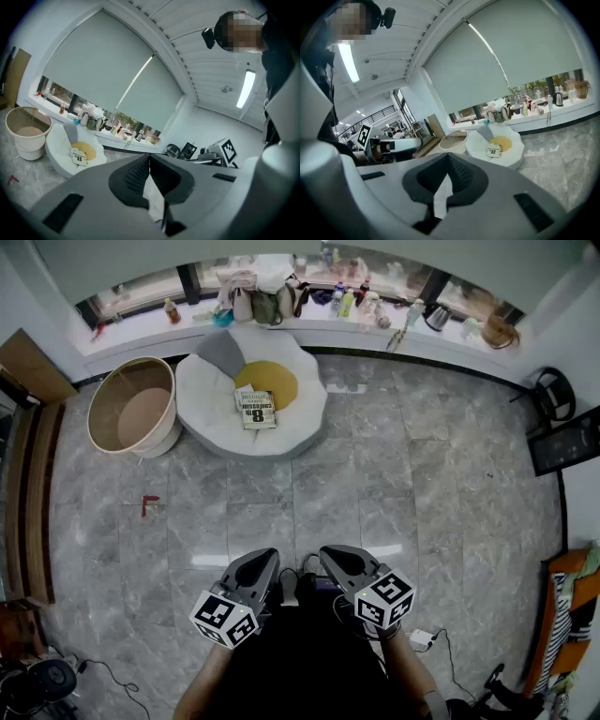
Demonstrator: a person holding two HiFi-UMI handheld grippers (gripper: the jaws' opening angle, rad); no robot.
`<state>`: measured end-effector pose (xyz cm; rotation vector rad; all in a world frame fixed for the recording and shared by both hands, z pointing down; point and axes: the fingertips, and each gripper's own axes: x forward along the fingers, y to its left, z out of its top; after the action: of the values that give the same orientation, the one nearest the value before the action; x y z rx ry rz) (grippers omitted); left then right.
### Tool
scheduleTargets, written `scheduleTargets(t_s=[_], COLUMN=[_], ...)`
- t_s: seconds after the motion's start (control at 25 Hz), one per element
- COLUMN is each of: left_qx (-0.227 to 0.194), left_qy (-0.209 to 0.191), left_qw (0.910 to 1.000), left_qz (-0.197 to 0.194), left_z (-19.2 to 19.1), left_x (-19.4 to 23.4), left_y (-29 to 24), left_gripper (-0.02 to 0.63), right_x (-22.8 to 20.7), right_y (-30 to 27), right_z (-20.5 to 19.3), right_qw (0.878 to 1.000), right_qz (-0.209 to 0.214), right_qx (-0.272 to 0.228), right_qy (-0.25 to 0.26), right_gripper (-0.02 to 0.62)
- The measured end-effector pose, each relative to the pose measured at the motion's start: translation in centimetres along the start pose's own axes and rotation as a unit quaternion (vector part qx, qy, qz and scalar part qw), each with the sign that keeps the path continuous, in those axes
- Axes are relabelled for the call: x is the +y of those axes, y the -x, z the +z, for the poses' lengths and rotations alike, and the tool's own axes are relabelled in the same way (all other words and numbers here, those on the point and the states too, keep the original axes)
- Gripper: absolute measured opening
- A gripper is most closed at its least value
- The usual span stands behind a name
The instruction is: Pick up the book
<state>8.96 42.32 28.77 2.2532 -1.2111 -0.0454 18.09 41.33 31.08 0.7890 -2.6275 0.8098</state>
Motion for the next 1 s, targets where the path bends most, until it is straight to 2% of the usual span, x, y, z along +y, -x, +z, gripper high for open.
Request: scheduleTargets(t_s=[0.16, 0.4, 1.0], left_qx=[0.001, -0.003, -0.011], left_qy=[-0.005, -0.013, -0.027], left_qw=[1.0000, 0.9999, 0.9996], left_qz=[0.000, -0.005, 0.000], left_z=[0.4, 0.9, 1.7], left_x=[1.1, 2.6, 9.2], left_y=[0.6, 2.4, 9.5], left_gripper=[0.014, 0.014, 0.014], right_x=[0.3, 2.0, 6.7], right_y=[-0.8, -2.3, -8.0], right_z=[0.2, 0.4, -0.6], right_qw=[1.000, 0.999, 0.997], right_qz=[-0.008, 0.000, -0.058], right_qx=[-0.009, -0.028, -0.022], right_qy=[-0.006, -0.044, -0.055], right_gripper=[0.017, 0.017, 0.018])
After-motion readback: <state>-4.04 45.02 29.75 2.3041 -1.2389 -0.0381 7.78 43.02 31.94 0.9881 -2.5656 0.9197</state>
